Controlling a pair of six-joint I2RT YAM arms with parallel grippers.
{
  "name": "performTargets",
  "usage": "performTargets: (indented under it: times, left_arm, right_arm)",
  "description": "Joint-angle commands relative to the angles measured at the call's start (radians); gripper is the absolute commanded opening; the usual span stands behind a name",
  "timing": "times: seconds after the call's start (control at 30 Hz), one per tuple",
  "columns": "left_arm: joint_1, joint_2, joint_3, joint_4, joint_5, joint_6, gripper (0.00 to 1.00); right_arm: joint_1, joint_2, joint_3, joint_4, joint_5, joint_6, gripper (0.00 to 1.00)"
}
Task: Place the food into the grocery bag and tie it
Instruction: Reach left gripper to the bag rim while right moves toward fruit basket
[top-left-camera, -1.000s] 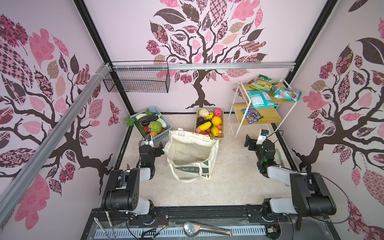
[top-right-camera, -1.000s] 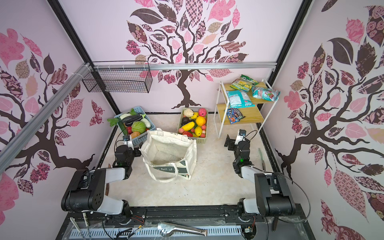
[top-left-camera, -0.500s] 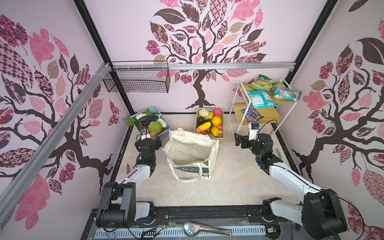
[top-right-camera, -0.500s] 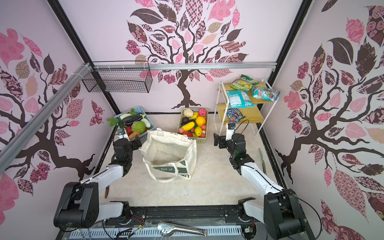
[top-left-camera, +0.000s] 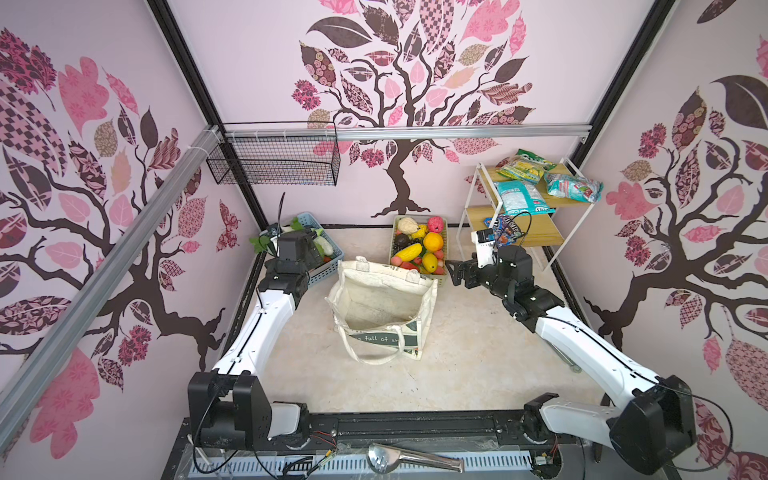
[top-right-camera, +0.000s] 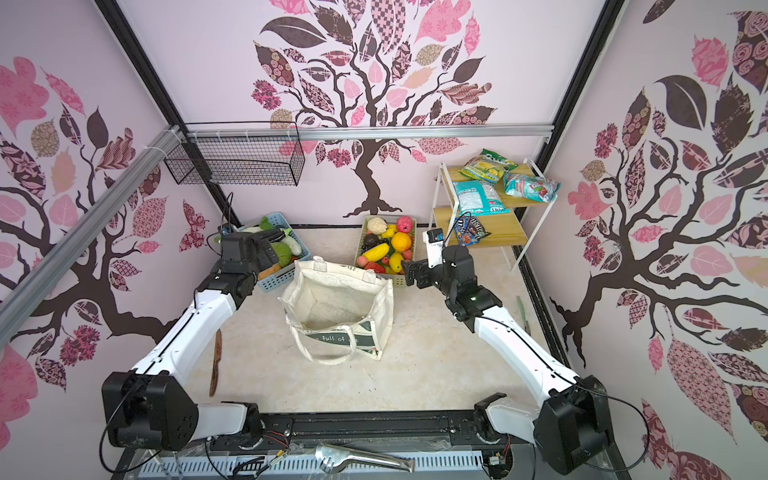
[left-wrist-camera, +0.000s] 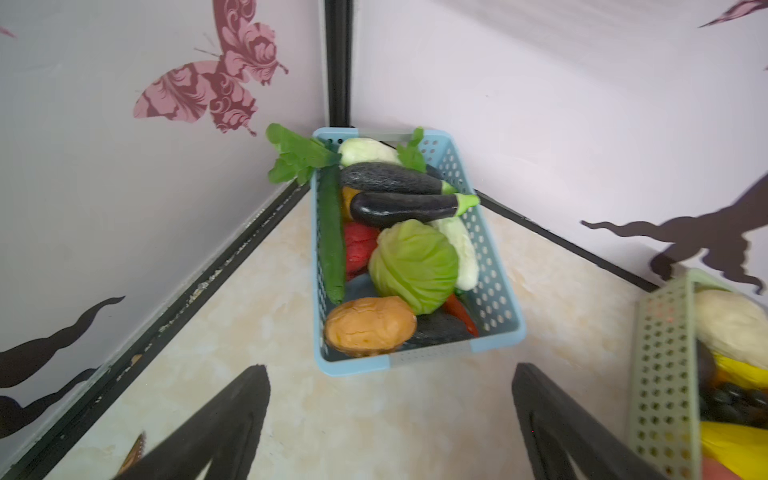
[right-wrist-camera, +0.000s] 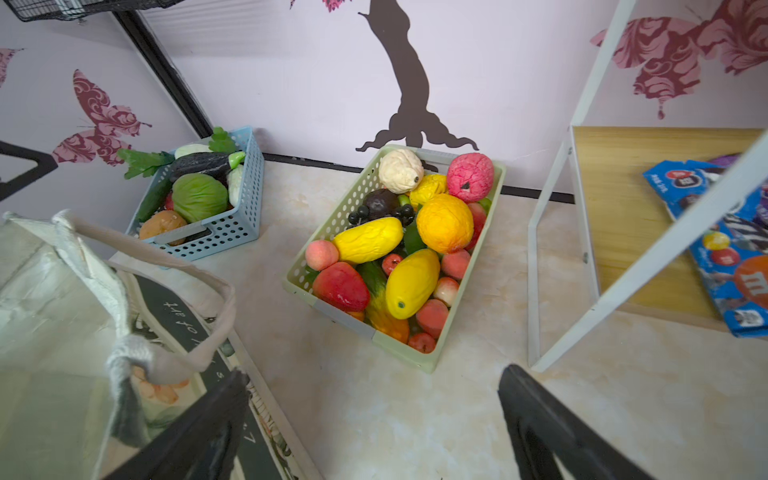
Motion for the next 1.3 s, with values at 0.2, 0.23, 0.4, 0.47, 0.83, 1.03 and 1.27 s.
performTargets:
  times: [0.2, 0.23, 0.4, 0.47, 0.83, 1.03, 1.27]
  left_arm:
    - [-0.040, -0.036, 0.178, -0.417, 0.322, -0.010, 0.94]
    - [-0.046, -0.049, 0.178, -0.433, 0.345, 0.000, 0.94]
    - [-0.102, -0.085, 0.178, -0.501, 0.421, 0.068, 0.94]
    - [-0.117, -0.095, 0.174, -0.521, 0.427, 0.079, 0.94]
    - [-0.139, -0.084, 0.126, -0.554, 0.455, 0.150, 0.75]
    - [-0.167, -0.060, 0.120, -0.552, 0.458, 0.165, 0.59]
    - [-0.223, -0.027, 0.128, -0.566, 0.405, 0.183, 0.43]
  right_arm:
    - [0.090, 0.052, 0.106, -0.104, 0.038, 0.022, 0.96]
    - [0.090, 0.053, 0.105, -0.106, 0.043, 0.026, 0.96]
    - [0.094, 0.057, 0.104, -0.114, 0.044, 0.033, 0.96]
    - [0.095, 0.062, 0.103, -0.116, 0.044, 0.034, 0.96]
    - [0.109, 0.095, 0.150, -0.133, 0.035, 0.036, 0.93]
    - [0.122, 0.137, 0.218, -0.156, 0.021, 0.037, 0.87]
    - [0.170, 0.208, 0.314, -0.222, -0.012, -0.009, 0.82]
